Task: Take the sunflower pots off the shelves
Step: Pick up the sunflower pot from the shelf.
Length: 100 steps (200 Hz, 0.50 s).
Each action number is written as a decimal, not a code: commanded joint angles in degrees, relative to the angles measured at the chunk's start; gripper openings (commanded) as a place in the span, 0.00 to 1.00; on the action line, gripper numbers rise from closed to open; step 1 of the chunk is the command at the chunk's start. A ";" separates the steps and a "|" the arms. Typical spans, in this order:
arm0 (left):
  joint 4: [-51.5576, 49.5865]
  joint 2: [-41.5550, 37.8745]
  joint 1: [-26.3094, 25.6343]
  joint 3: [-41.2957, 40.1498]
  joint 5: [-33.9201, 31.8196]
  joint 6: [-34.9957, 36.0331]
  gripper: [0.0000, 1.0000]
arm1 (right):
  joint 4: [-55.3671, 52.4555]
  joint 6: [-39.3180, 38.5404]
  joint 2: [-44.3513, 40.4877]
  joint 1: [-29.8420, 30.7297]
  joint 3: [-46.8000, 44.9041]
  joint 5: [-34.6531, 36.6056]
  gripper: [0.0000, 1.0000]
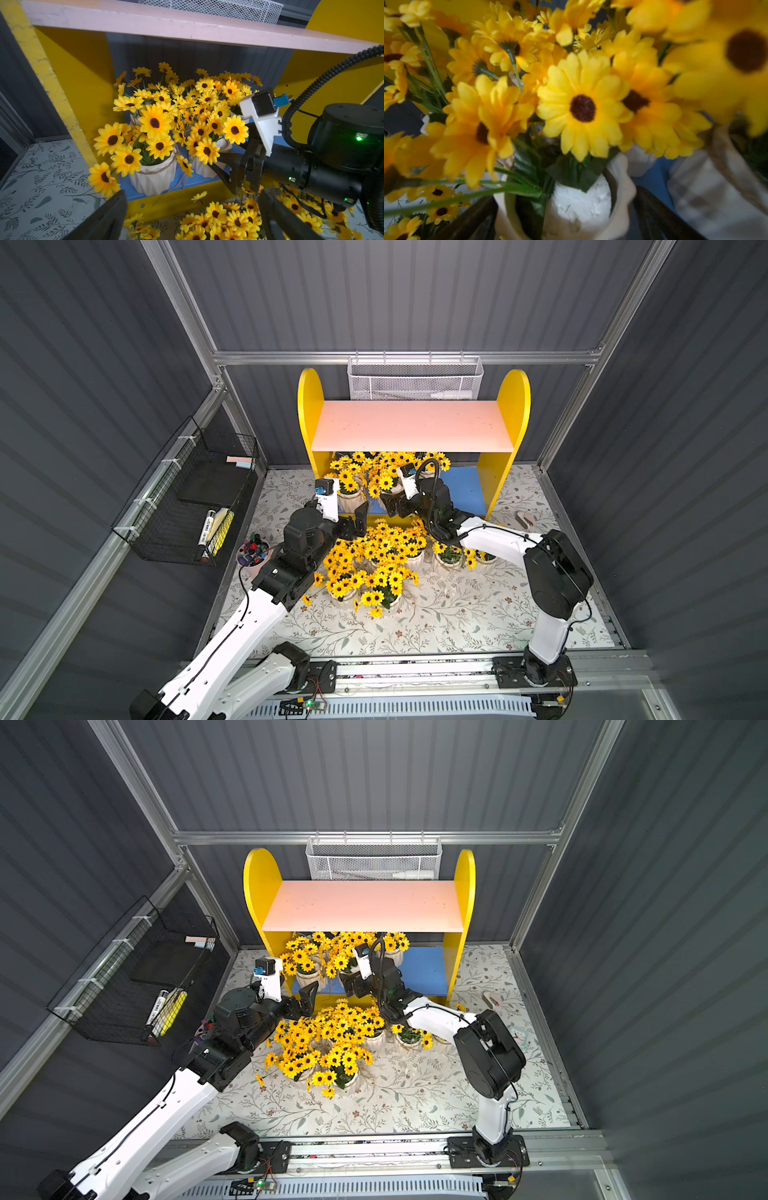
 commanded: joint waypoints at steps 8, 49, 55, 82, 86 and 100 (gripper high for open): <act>0.95 -0.58 0.39 -0.11 0.32 -0.35 0.99 | 0.49 -1.98 1.85 -0.28 3.37 0.07 0.99; 0.82 -0.67 0.47 -0.02 0.33 -0.10 0.99 | -1.70 -2.70 4.80 -0.23 7.34 0.62 0.99; 0.87 -0.76 0.48 0.03 0.31 -0.01 0.99 | -1.65 -2.72 5.09 -0.26 7.35 0.69 0.99; 0.87 -0.80 0.48 -0.08 0.19 0.09 0.99 | -0.58 -2.82 5.55 -0.11 7.30 0.84 0.99; 0.94 -0.87 0.52 -0.13 0.24 0.13 0.99 | -0.40 -2.91 5.67 -0.09 7.30 0.72 0.99; 0.93 -0.81 0.48 -0.05 0.31 0.13 0.99 | -0.53 -3.25 5.79 0.07 7.66 0.97 0.99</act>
